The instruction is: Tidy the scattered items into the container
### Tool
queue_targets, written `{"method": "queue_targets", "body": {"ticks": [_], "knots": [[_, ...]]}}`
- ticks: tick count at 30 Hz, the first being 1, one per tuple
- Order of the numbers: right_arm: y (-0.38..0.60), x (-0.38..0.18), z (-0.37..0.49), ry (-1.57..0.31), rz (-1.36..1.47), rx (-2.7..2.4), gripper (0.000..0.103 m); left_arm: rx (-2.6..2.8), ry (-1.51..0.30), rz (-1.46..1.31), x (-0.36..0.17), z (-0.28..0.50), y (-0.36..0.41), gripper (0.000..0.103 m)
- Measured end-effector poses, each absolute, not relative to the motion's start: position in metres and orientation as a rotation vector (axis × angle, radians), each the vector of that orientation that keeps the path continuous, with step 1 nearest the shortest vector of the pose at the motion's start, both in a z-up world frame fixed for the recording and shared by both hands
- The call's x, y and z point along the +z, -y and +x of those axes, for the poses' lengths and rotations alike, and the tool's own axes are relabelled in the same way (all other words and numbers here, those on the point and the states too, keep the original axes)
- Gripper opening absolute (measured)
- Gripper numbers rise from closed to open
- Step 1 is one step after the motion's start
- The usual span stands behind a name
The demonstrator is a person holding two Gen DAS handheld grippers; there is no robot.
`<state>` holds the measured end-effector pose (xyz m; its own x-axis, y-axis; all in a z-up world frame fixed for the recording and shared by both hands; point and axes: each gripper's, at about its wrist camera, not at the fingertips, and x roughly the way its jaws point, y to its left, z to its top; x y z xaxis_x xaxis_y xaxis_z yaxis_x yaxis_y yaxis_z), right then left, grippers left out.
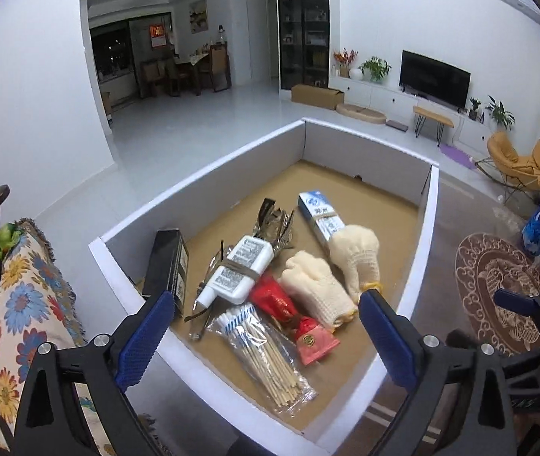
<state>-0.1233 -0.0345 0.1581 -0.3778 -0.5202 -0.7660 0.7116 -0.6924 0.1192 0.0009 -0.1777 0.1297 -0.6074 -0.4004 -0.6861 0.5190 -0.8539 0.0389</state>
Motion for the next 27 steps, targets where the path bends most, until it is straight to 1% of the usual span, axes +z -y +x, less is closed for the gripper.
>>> {"method": "queue_targets", "body": {"ticks": [8, 17, 20, 26, 27], "knots": [[0.069, 0.190, -0.139, -0.351, 0.968, -2.121, 0.103, -2.400, -0.184, 0.924, 0.153, -0.001, 0.183, 0.103], [0.124, 0.201, -0.167, -0.441, 0.948, -2.099, 0.103, -2.328, -0.283, 0.937, 0.163, -0.029, 0.217, 0.103], [0.140, 0.195, -0.173, -0.478, 0.949, -2.087, 0.103, -2.336, -0.346, 0.929, 0.160, -0.034, 0.228, 0.103], [0.162, 0.175, -0.181, -0.530, 0.960, -2.068, 0.103, -2.305, -0.538, 0.877, 0.148, -0.035, 0.249, 0.103], [0.164, 0.172, -0.181, -0.535, 0.962, -2.064, 0.103, -2.298, -0.546, 0.873, 0.145, -0.036, 0.251, 0.103]]}}
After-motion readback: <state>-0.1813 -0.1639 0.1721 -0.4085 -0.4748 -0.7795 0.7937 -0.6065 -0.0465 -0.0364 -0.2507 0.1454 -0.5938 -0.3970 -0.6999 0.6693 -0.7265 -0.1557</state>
